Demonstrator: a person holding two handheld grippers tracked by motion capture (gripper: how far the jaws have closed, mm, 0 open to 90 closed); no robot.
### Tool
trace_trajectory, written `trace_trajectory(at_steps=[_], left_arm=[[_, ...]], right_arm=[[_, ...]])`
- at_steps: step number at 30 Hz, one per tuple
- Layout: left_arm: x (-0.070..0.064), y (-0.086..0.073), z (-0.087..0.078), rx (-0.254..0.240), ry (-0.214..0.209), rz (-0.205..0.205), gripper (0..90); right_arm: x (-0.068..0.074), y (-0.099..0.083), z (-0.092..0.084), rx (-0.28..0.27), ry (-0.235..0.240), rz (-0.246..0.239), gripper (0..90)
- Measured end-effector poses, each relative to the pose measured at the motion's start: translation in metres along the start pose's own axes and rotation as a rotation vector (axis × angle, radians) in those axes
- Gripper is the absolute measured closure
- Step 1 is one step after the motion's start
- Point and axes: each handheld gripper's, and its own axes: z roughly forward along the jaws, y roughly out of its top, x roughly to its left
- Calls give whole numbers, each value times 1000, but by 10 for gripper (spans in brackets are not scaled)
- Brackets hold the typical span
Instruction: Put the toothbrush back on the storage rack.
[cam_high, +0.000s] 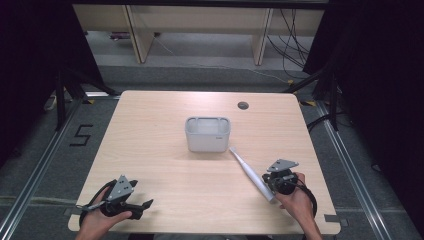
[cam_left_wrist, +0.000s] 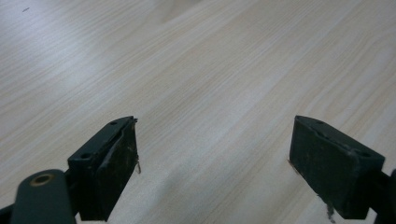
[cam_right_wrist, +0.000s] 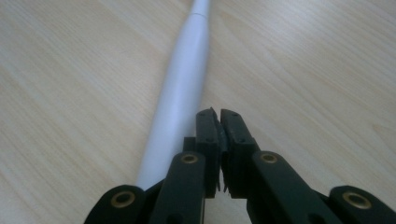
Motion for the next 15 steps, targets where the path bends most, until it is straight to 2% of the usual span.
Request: trace_trajectory(at_steps=[2,3,4,6,7,9,12,13,14,15], left_arm=[[-1,0,1,-7,0,-9,150],[0,0,0,0,1,1,150],[0,0,0,0,0,1,150],[0,0,1,-7,-2,-10,150],[-1,0,1,-7,1,-8,150],[0,0,0,-3,-4,1,150],[-1,0,1,-3,0,-7,150],[-1,0,1,-3,-1,-8,150],[0,0,0,11,7,8,150],[1,0,0,15,7,11,150]], right_arm=[[1,-1,-1,0,0,-29,865],[3,-1,-2,2,6,-12,863],[4,-2,-2,-4,2,-29,862],[7,-2,-2,5,16,-31,857],[9,-2,-3,7,5,-21,857],[9,-3,-3,13,-14,-42,848],[6,-3,-4,1,-22,-23,805],[5,-2,-6,0,-25,-2,783],[2,-2,-7,-26,-26,53,658],[2,-2,-7,-26,-26,53,658]])
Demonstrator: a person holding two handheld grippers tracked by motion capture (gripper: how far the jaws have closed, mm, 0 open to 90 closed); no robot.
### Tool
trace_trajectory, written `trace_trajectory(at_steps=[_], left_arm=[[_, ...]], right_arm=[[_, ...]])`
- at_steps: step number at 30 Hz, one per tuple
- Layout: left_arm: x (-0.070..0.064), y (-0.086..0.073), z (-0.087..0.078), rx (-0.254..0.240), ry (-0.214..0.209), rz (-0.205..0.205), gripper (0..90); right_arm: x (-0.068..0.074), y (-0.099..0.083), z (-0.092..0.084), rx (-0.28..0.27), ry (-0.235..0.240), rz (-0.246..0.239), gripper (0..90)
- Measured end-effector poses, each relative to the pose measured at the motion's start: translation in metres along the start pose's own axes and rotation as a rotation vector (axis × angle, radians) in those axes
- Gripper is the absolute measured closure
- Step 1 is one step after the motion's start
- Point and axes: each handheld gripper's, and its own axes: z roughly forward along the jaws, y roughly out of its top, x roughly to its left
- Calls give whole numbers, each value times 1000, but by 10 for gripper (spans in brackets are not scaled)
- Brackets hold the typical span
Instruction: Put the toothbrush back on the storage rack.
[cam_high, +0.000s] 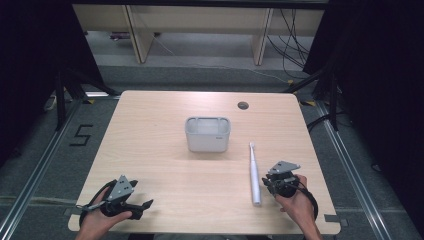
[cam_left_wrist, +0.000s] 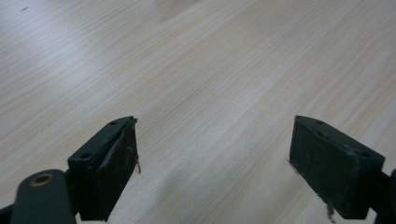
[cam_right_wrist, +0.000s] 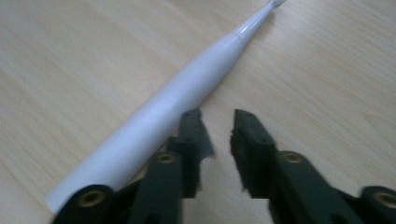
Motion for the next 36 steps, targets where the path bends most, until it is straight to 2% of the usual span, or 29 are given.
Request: trace_trajectory(at_steps=[1,2,3,4,5,6,9,10,13,15,16,17,18,21,22,23,24,26,27,28,29,31,33,36], left_arm=[[0,0,0,-3,-1,-5,150],[-1,0,1,-4,-6,-5,150],[-1,0,1,-4,-6,-5,150],[-1,0,1,-5,-6,-5,150],[-2,0,1,-11,-6,-16,150],[0,-1,2,-7,0,-3,150],[-1,0,1,8,3,1,150],[0,0,1,14,3,6,150],[0,-1,2,3,4,3,150],[-2,0,2,-2,-6,-12,150],[-2,0,2,-2,-5,-13,150],[-2,0,2,-2,-4,-14,150],[0,0,1,11,5,1,150],[0,0,1,10,2,1,150],[-1,-1,2,-12,-8,-17,150],[0,0,1,12,4,0,150],[0,0,0,12,3,4,150],[0,0,1,6,3,-3,150],[0,0,2,6,10,0,150],[-1,0,1,2,-2,-7,150],[-1,0,0,4,-5,-6,150],[0,0,2,7,3,1,150],[0,0,2,-6,-8,-6,150],[0,0,1,4,-5,-5,150]], right_arm=[[-1,1,0,-15,-6,24,609],[-4,3,-2,-17,4,73,524],[-4,3,-2,-17,4,73,524],[-6,4,-2,-17,5,86,480],[-6,5,-2,-18,8,107,433],[-5,7,-1,-6,18,153,399],[-6,13,-1,3,32,188,324],[-7,18,2,13,41,166,310],[-6,22,4,31,42,181,294],[-7,26,7,51,49,156,243],[-3,28,8,62,63,187,241],[-5,30,10,62,71,147,224],[-6,32,12,74,80,132,214],[-4,37,16,100,76,117,216],[-6,38,18,97,76,97,222],[-5,39,19,100,68,101,238],[-5,42,23,123,67,105,250],[-4,42,26,124,62,110,261],[-6,44,27,131,63,84,281],[-5,45,30,155,74,93,299],[-5,45,30,155,74,93,299],[-5,47,32,170,78,67,325],[-5,48,35,180,78,64,329],[-3,49,38,207,93,82,346]])
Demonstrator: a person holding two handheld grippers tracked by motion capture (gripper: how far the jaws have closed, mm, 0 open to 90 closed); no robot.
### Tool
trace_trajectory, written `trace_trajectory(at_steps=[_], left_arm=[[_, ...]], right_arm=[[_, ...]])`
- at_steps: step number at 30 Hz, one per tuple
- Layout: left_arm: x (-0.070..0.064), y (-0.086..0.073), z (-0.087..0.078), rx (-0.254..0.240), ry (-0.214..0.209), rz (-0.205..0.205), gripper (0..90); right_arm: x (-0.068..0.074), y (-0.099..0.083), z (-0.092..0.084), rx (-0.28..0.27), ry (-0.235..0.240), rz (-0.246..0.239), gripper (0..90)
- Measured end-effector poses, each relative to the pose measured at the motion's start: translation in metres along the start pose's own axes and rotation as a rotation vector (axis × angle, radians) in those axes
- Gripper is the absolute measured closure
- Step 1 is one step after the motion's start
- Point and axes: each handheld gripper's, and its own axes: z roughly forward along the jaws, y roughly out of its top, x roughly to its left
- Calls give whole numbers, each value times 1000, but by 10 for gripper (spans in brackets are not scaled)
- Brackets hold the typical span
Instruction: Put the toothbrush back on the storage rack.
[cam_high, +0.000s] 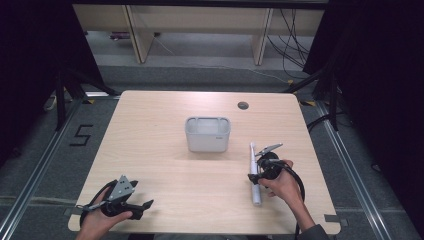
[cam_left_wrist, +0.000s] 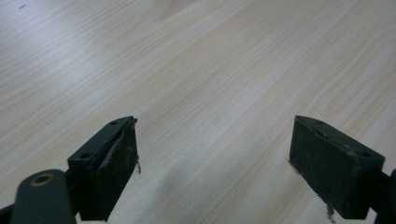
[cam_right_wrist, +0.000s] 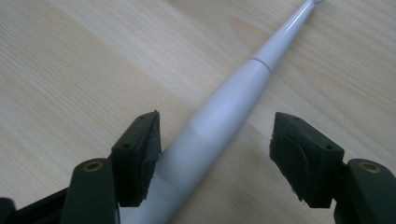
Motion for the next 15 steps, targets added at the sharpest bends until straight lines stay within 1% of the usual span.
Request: trace_trajectory(at_steps=[1,3,4,5,6,7,8,9,10,11,13,15], left_arm=[[0,0,-1,4,2,1,150],[0,0,0,-2,-1,0,150],[0,0,0,-1,3,0,150],[0,0,1,-7,-1,-8,150],[0,0,1,-7,-1,-8,150],[0,0,0,-9,-4,-2,150],[0,0,-1,0,-1,0,150],[-1,0,0,-8,-3,-8,150],[0,0,0,1,3,2,150],[0,0,0,0,-1,0,150],[0,0,0,-3,-3,-1,150],[0,0,0,0,-1,0,150]], right_arm=[[0,1,1,15,-5,-19,364],[1,2,2,18,-6,-12,373],[0,3,4,32,-2,-24,404],[1,4,4,40,2,-17,419],[1,4,4,40,2,-17,419],[-1,4,5,41,11,-37,430],[-2,6,5,54,0,-26,449],[-2,6,5,54,0,-26,449],[-2,7,5,73,12,-22,481],[-2,7,5,73,12,-22,481],[-3,8,5,97,-4,-15,487],[-5,9,6,116,4,-22,503]])
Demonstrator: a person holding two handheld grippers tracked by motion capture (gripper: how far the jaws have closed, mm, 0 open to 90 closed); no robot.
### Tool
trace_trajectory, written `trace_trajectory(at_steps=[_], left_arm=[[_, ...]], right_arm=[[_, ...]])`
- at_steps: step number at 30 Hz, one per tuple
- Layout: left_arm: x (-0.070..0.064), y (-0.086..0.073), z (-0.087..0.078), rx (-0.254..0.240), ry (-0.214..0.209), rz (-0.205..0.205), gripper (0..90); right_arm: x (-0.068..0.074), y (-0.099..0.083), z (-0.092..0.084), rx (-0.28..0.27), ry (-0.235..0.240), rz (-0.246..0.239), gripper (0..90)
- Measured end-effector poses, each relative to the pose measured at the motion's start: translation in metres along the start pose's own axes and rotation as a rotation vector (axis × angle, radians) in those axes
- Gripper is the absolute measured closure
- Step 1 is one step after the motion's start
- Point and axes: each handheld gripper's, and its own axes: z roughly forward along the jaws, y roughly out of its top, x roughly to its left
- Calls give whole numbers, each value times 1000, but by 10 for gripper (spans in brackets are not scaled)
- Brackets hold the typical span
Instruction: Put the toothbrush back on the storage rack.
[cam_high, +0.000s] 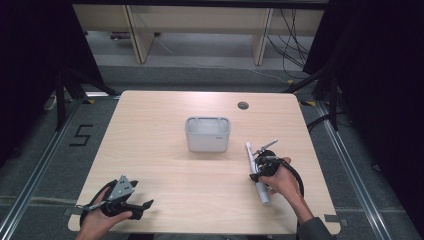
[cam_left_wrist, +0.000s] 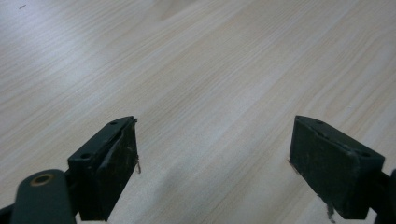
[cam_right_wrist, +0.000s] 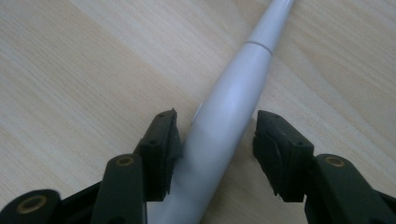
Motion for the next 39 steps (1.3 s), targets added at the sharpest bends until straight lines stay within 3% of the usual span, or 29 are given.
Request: trace_trajectory(at_steps=[1,2,3,9,13,15,16,26,27,30,33,34,36,38,39], left_arm=[[0,0,1,-13,-3,-2,150],[0,0,0,-11,-4,-2,150],[0,0,-1,-1,-2,0,150],[0,0,-1,-1,-2,2,150],[0,0,-1,1,-3,5,150],[0,0,0,-1,-3,0,150],[0,0,0,0,-2,1,150],[-1,0,1,-16,-4,-9,150],[0,0,0,-11,-3,-2,150],[0,0,0,9,4,10,150],[-1,0,-1,-1,-1,3,150],[-1,0,-1,-1,-1,6,150],[0,0,-1,9,1,11,150],[0,0,-1,4,-1,12,150],[0,0,-1,2,0,9,150]], right_arm=[[-1,1,-1,10,-1,-10,510],[0,1,0,17,9,11,521],[-4,3,1,14,9,-31,530],[-3,6,1,66,14,-20,564],[-4,9,2,91,1,-64,591],[-3,10,1,112,-3,-49,594],[-5,11,2,109,7,-76,601],[-6,18,1,181,-9,-67,657],[-8,18,2,178,-9,-95,657],[-5,21,2,215,-17,-109,659],[-4,22,3,228,-21,-116,659],[-5,23,3,230,-25,-144,660],[-2,25,3,256,-22,-126,660],[-4,26,4,252,-28,-167,660],[-2,27,4,268,-31,-160,661]])
